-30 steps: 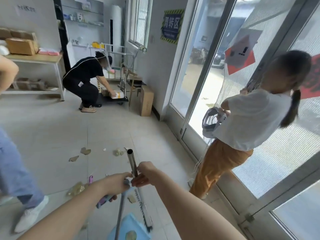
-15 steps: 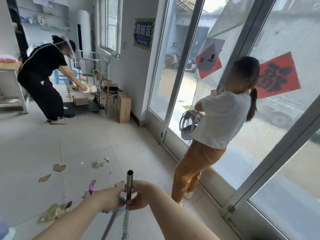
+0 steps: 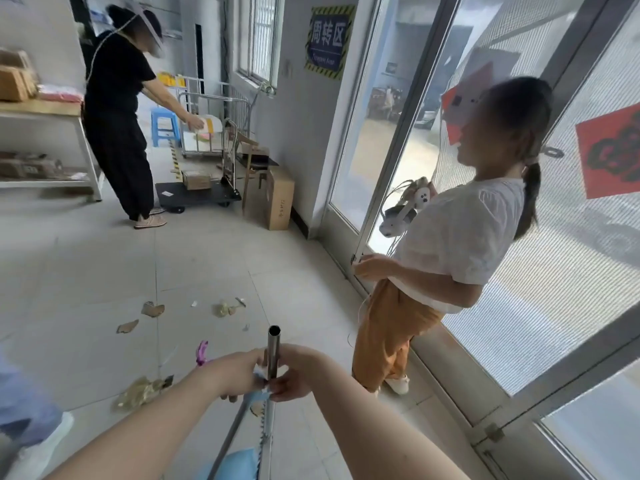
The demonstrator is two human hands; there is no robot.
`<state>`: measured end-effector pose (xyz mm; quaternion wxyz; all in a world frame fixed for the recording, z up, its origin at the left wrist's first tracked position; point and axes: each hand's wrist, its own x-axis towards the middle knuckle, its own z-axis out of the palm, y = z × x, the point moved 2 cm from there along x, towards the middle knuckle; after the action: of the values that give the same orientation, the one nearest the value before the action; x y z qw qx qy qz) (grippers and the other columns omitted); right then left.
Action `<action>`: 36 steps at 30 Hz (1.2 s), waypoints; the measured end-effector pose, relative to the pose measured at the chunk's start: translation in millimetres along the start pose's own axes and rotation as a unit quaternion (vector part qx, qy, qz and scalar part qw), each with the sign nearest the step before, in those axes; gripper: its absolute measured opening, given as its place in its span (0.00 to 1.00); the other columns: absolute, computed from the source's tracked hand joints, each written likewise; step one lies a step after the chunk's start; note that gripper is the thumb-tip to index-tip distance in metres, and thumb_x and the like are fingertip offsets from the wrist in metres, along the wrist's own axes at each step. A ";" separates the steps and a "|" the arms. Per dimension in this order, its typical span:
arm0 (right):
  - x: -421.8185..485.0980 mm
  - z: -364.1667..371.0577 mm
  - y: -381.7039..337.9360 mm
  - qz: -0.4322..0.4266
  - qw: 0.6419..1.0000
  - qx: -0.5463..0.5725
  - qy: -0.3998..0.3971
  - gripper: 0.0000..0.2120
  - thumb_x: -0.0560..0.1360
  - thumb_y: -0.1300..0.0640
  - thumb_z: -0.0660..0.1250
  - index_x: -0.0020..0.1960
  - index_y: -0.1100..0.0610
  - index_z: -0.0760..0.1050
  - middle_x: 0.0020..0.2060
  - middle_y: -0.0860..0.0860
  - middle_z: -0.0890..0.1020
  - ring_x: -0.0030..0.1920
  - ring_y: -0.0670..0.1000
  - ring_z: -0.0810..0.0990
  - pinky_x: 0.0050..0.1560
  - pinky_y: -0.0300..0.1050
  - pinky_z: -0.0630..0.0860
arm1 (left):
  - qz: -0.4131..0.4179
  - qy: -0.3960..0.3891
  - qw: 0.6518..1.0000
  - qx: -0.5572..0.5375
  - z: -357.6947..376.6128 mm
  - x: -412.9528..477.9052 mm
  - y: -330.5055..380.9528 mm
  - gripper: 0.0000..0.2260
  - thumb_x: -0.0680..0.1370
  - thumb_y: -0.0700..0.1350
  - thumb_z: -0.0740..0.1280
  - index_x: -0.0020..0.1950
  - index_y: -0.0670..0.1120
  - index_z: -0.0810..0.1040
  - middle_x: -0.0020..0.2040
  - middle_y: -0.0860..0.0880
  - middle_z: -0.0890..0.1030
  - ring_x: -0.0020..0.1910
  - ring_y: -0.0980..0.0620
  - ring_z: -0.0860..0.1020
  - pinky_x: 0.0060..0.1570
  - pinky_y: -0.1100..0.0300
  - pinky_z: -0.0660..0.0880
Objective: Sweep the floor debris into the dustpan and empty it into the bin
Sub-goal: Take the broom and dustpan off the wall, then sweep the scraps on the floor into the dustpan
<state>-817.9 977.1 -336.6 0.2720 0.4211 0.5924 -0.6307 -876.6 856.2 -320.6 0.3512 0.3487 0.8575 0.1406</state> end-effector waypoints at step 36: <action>75.5 -3.0 -47.3 0.103 0.984 0.145 -0.031 0.05 0.72 0.69 0.70 0.40 0.66 0.74 0.31 0.58 0.76 0.23 0.56 0.79 0.19 0.41 0.76 | -0.164 0.212 0.957 0.112 -26.8 5.4 -75.6 0.11 0.73 0.56 0.65 0.47 0.50 0.78 0.47 0.47 0.81 0.45 0.47 0.80 0.37 0.59 0.69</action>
<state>-894.7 998.9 -376.3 0.2902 0.4949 0.4393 -0.6913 -935.9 805.8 -341.0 0.1378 0.2022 0.9681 0.0545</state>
